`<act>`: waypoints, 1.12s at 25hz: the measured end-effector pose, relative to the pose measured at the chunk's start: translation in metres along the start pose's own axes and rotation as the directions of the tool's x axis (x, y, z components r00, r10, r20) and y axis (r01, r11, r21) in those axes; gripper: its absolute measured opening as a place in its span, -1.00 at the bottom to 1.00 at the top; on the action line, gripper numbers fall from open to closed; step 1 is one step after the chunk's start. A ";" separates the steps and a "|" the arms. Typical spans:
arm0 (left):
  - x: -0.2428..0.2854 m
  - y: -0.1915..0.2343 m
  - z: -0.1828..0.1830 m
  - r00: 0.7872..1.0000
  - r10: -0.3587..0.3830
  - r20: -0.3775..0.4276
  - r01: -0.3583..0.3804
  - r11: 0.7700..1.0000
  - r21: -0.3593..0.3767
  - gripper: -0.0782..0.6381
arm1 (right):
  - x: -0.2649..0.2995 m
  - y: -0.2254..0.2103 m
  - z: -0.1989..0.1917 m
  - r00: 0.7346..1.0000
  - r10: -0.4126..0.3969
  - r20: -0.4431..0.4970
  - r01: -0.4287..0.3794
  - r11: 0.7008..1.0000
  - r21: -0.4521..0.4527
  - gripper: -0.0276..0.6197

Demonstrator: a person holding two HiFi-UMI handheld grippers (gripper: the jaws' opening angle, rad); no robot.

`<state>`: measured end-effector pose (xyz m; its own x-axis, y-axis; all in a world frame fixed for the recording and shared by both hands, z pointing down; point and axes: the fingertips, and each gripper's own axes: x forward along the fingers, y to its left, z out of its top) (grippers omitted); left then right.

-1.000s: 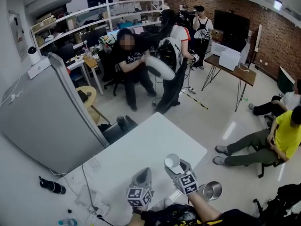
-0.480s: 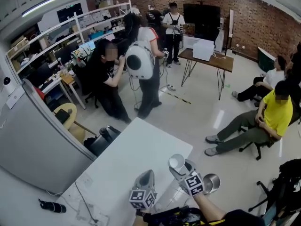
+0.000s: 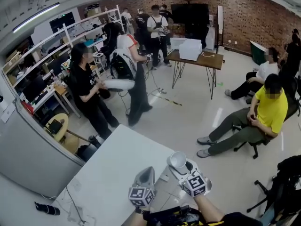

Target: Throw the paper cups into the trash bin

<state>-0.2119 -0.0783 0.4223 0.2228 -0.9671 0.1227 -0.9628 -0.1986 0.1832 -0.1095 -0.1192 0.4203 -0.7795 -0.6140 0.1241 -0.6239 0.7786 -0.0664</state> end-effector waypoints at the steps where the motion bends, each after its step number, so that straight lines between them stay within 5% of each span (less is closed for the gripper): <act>1: 0.008 -0.014 0.000 1.000 -0.014 -0.002 0.014 1.000 0.003 -0.77 | -0.010 -0.014 0.001 1.000 -0.016 0.003 0.016 1.000 0.003 -0.03; 7: 0.048 -0.077 -0.009 0.993 -0.118 -0.026 0.118 0.993 -0.013 -0.77 | -0.057 -0.074 0.001 0.994 -0.109 0.023 0.108 0.992 0.064 -0.03; 11: 0.083 -0.130 -0.020 0.963 -0.256 -0.078 0.256 0.967 -0.013 -0.77 | -0.095 -0.115 -0.005 0.975 -0.220 0.016 0.217 0.970 0.106 -0.03; 16: 0.117 -0.173 -0.022 0.919 -0.380 -0.101 0.381 0.924 -0.006 -0.77 | -0.143 -0.159 -0.008 0.922 -0.386 0.027 0.375 0.910 0.178 -0.03; 22: 0.147 -0.218 -0.016 0.852 -0.516 -0.087 0.518 0.855 -0.008 -0.77 | -0.188 -0.190 -0.005 0.854 -0.520 0.019 0.511 0.845 0.159 -0.03; 28: 0.163 -0.228 -0.010 0.809 -0.581 -0.086 0.583 0.813 -0.008 -0.77 | -0.211 -0.206 0.007 0.792 -0.609 0.043 0.596 0.787 0.159 -0.03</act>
<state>0.0449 -0.1891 0.4098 0.7529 -0.6537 0.0768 -0.6514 -0.7235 0.2284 0.1831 -0.1515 0.4008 -0.2397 -0.9660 0.0965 -0.9647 0.2258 -0.1355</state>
